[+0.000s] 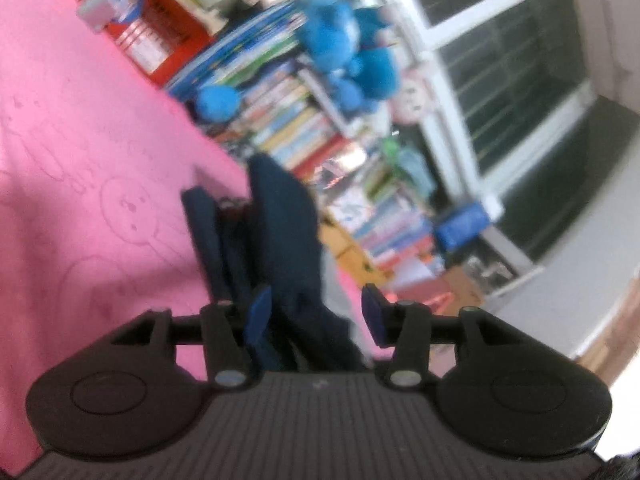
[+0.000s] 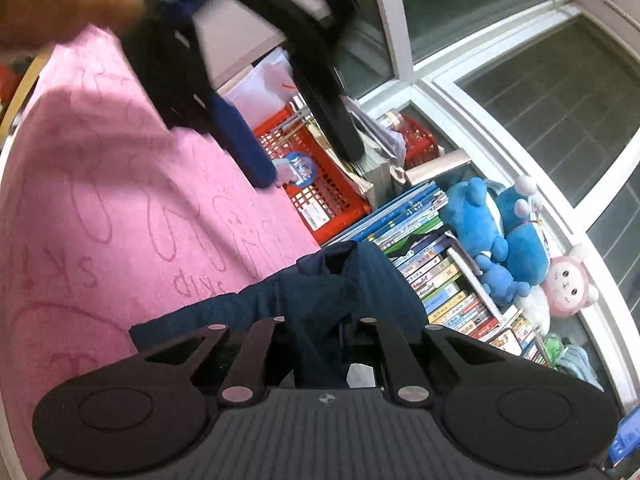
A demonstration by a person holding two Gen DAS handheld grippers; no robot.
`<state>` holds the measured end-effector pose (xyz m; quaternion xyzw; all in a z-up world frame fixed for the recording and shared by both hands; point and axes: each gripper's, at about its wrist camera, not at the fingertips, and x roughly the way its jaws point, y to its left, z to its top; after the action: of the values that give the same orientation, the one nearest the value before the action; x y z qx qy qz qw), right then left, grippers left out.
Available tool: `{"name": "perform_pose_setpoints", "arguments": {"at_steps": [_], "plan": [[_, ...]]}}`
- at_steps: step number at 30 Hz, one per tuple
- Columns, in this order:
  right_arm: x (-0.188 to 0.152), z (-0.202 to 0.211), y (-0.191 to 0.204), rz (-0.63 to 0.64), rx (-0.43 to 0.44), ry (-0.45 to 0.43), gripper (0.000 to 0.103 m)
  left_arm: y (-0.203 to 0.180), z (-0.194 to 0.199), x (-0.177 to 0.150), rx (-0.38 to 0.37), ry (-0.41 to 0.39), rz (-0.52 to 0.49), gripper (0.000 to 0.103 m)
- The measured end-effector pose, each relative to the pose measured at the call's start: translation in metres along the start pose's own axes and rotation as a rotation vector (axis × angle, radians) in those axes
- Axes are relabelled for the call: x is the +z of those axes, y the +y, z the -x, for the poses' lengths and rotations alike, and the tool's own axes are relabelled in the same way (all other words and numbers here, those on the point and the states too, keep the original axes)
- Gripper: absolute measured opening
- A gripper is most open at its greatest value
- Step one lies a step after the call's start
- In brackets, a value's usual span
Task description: Fold clothes
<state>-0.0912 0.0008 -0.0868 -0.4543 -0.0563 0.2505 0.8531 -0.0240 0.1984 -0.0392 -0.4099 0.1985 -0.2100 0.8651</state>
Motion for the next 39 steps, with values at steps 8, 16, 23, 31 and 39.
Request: {"name": "perform_pose_setpoints", "arguments": {"at_steps": [8,16,23,31,39], "plan": [[-0.003,0.001,0.003,0.060,-0.008,-0.015,0.012,0.024,-0.060,-0.002,0.011,0.092,0.068,0.027],[0.002,-0.008,0.006,0.098,-0.042,-0.023,0.039,0.032,-0.057,-0.007,-0.028,0.093,0.119,0.019],[0.005,-0.014,0.008,0.073,0.006,-0.006,0.014,0.034,-0.068,0.004,0.031,0.118,0.099,0.037],[0.006,-0.015,0.012,0.107,0.038,0.007,0.010,0.032,-0.097,0.028,0.111,0.149,0.023,0.017],[0.005,-0.016,0.013,0.114,0.067,0.012,0.009,0.046,-0.101,0.068,0.203,-0.002,0.014,0.007]]}}
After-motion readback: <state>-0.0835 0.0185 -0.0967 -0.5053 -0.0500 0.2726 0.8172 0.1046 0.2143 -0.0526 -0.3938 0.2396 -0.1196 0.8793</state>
